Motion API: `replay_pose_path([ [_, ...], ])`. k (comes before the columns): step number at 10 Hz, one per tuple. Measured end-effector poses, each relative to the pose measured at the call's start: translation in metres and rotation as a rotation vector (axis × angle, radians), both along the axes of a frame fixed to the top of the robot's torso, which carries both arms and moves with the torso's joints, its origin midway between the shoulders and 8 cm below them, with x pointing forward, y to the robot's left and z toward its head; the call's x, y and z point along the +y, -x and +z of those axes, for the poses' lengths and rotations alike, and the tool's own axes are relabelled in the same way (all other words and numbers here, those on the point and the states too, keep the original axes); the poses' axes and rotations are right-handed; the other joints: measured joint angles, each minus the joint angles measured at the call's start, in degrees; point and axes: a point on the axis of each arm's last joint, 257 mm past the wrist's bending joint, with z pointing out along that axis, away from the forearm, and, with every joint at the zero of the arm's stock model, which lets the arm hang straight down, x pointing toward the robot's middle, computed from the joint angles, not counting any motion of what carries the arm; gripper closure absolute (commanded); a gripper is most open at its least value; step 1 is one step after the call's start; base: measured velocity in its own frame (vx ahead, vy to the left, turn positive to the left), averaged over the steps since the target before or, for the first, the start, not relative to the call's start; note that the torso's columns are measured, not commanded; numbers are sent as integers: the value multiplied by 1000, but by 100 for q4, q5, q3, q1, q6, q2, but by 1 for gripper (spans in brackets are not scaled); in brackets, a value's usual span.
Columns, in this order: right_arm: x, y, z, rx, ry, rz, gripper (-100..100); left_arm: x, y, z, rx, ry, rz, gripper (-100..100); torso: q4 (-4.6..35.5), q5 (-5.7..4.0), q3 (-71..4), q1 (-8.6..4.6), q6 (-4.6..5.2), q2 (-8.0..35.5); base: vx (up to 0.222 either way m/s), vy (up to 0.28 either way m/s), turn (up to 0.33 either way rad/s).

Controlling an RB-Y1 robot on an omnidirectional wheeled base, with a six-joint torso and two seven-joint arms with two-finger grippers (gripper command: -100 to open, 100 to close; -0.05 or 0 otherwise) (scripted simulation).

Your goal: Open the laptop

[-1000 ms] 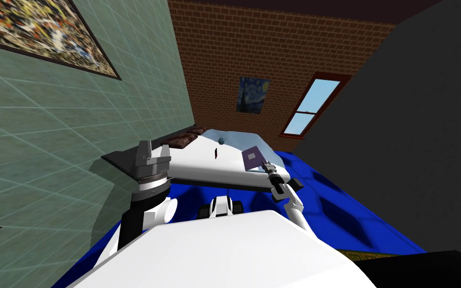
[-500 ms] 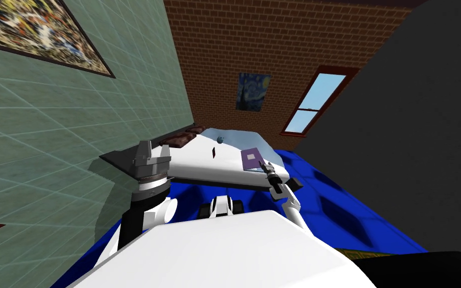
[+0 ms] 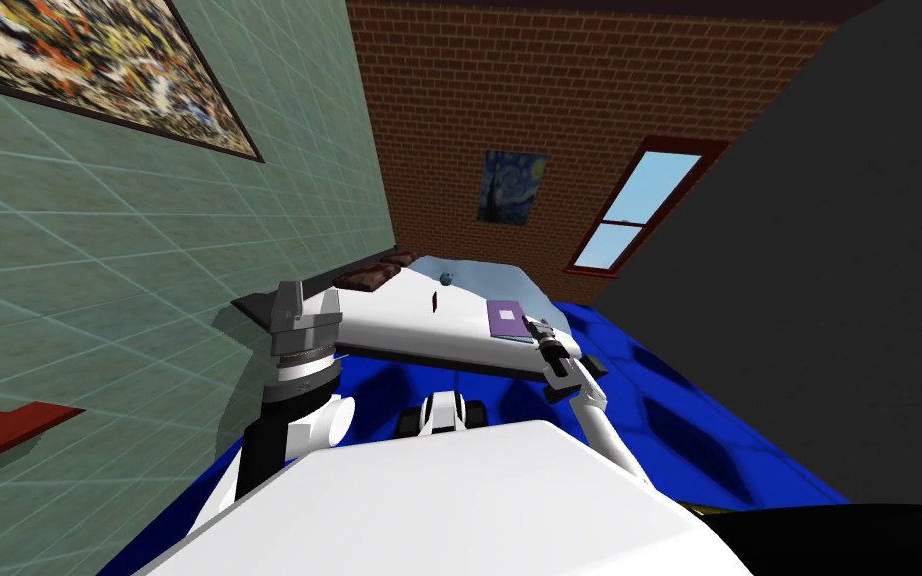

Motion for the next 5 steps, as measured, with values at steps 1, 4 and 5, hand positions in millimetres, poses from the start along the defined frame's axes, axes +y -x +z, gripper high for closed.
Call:
replay_pose_path([
  [1,-6,-1,7,0,1,-8,-100,0,0,0,0,0,0,0,1,2,3,5,0,5,-66,21,58],
  [4,-13,-4,13,0,-1,-19,0,0,0,0,0,0,0,0,-1,2,-3,6,0,-5,-12,4,2],
  [5,-13,-4,13,0,-1,-19,0,0,0,0,0,0,0,0,-1,2,-1,6,0,-2,0,0,0],
])
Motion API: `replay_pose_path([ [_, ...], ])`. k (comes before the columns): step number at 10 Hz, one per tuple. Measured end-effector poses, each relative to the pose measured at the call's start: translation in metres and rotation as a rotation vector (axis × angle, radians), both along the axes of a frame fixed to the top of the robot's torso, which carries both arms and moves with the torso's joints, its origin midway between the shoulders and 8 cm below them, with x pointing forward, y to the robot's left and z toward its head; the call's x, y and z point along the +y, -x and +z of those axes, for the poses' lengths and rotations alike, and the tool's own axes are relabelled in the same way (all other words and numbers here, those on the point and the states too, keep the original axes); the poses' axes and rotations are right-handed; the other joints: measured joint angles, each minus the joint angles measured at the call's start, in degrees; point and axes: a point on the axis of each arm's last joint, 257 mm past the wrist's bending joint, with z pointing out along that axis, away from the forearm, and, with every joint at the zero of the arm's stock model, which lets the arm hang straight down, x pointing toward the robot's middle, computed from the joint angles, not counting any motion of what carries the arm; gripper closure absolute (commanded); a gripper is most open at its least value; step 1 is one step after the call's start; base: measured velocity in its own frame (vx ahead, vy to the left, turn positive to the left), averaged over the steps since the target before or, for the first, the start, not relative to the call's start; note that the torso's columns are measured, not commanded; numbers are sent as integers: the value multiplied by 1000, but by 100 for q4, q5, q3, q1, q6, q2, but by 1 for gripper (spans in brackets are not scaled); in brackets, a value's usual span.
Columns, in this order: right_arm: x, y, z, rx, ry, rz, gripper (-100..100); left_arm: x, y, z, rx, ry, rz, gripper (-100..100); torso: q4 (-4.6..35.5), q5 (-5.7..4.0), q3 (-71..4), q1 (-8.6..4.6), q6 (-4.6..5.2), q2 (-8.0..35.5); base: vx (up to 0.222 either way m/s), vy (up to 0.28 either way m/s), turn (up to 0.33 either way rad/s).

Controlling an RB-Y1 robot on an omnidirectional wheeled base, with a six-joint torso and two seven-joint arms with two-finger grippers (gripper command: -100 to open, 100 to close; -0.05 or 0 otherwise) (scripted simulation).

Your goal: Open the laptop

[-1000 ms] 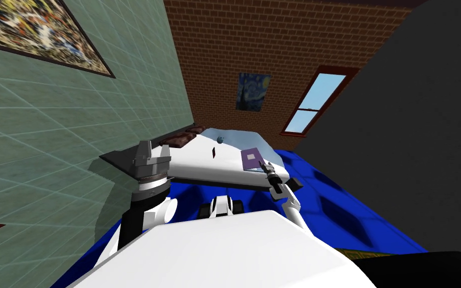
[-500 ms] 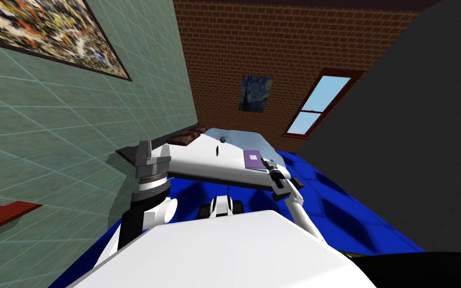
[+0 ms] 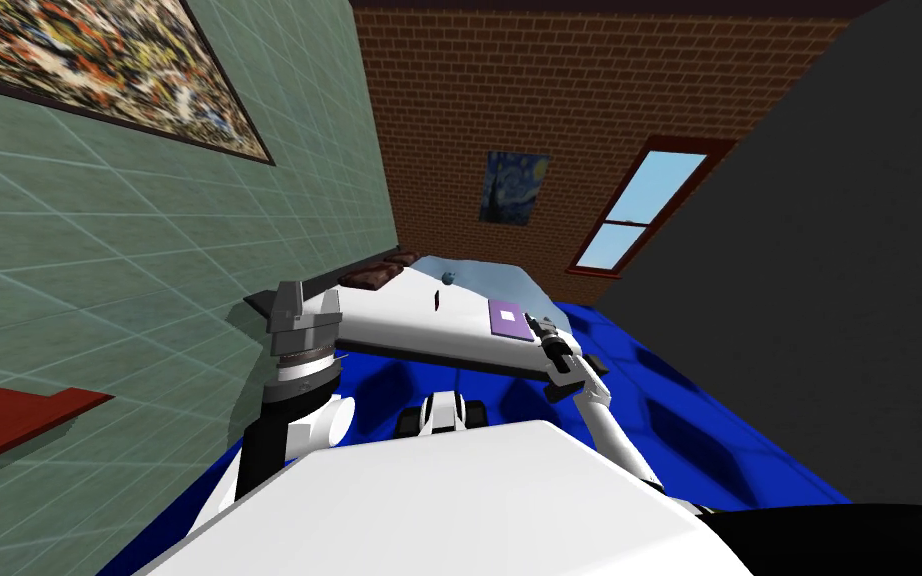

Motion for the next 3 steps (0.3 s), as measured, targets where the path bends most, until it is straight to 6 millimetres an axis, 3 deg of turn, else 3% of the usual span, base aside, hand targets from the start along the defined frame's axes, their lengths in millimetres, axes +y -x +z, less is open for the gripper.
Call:
replay_pose_path([
  [3,0,0,0,0,0,0,0,0,0,0,0,0,0,0,3,1,7,3,0,10,0,0,0],
])
